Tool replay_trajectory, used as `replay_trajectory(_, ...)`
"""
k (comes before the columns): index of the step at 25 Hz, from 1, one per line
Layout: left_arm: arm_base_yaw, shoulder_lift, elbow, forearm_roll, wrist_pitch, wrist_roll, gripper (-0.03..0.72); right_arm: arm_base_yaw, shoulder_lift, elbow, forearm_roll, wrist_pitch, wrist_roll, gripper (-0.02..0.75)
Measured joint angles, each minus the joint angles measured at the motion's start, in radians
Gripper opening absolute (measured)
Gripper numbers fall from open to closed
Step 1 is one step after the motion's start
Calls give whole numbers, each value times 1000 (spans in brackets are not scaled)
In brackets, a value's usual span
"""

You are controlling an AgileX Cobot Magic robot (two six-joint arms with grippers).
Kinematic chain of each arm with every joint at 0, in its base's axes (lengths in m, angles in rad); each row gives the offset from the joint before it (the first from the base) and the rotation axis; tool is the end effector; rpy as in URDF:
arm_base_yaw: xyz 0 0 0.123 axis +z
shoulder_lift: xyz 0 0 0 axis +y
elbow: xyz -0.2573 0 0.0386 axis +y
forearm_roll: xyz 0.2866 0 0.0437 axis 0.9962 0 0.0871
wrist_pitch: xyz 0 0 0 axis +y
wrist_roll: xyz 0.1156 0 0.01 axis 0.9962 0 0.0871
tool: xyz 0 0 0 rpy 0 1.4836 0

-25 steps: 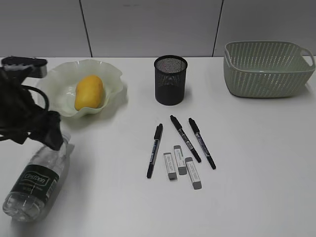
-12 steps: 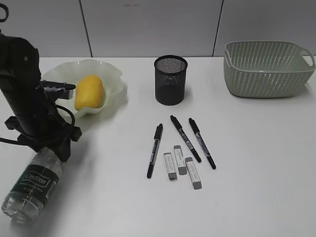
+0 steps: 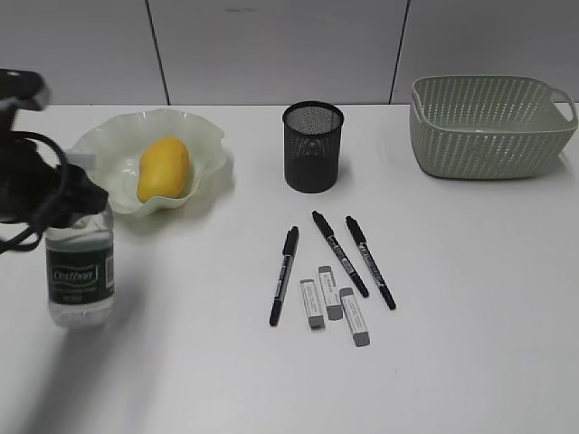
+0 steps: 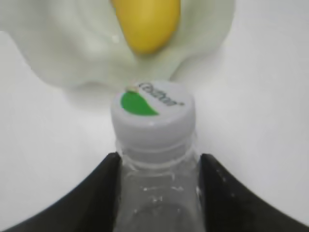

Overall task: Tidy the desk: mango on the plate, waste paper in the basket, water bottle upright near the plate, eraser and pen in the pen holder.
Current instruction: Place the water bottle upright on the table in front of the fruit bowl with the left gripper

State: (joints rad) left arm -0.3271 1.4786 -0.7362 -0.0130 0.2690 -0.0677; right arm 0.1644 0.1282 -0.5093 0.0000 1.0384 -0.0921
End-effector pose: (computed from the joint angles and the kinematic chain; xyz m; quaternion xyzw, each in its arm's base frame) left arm 0.3079 -0.1049 0.1285 0.1173 0.9409 -0.0659 0.3108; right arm 0.0958 0.0159 0.2786 -0.1122 0.8702 0.0173 0.4794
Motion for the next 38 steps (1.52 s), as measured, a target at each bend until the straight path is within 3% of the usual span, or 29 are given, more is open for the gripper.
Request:
replay_trajectory(3,8,-193,267,33,-498,2,361,0,0,0,0,0,0,456)
replay_trajectory(6,28,-209,402,50,-708,17,361,0,0,0,0,0,0,456)
replay_trajectory(11,32,-78,436,97,-858,24,361,0,0,0,0,0,0,456)
replay_trajectory(19,32,221,435,131,-1357,68,361,0,0,0,0,0,0,456)
replay_trajectory(29,32,255,494,168,-1484,68,367,0,0,0,0,0,0,456)
replay_trajectory(34,32,255,517,174,-1505,68,491,0,0,0,0,0,0,456)
replay_trajectory(38,32,244,519,177,-1484,68,512,0,0,0,0,0,0,456)
